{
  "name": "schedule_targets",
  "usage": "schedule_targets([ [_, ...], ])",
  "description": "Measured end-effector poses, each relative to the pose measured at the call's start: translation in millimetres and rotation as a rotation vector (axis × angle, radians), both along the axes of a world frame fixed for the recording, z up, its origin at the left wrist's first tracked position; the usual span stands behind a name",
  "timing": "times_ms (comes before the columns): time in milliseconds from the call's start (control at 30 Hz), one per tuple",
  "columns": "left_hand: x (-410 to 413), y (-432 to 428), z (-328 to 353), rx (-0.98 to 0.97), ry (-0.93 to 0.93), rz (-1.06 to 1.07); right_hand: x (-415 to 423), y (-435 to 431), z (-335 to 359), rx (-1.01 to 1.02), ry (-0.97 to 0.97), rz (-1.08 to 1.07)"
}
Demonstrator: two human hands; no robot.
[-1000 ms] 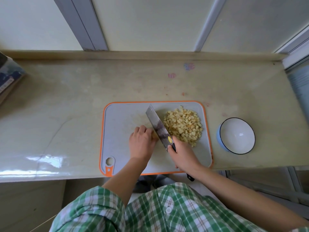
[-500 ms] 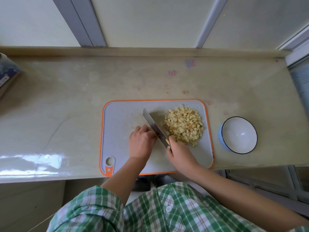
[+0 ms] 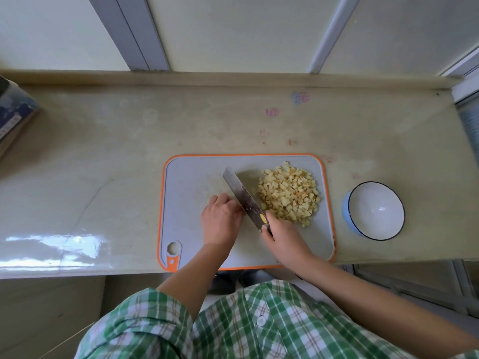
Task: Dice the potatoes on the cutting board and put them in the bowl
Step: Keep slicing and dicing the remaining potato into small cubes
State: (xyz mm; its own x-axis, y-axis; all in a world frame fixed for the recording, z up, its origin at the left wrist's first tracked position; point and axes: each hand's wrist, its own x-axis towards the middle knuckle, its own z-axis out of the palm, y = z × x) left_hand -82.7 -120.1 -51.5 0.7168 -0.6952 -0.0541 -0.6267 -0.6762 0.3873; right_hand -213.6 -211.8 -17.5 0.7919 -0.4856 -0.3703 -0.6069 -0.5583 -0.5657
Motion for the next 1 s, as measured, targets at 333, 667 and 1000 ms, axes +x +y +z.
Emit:
schedule_targets([
  [333,-2,0,-1,-0.029,0.043,0.04,12,1,-3,-0.019,0.052,0.033],
  [667,-3,23,-2,-0.093,0.04,0.106,13,3,4,0.03,-0.037,0.005],
  [1000,-2,22,-1,-0.045,0.086,0.11,17,8,2,0.006,0.047,0.069],
])
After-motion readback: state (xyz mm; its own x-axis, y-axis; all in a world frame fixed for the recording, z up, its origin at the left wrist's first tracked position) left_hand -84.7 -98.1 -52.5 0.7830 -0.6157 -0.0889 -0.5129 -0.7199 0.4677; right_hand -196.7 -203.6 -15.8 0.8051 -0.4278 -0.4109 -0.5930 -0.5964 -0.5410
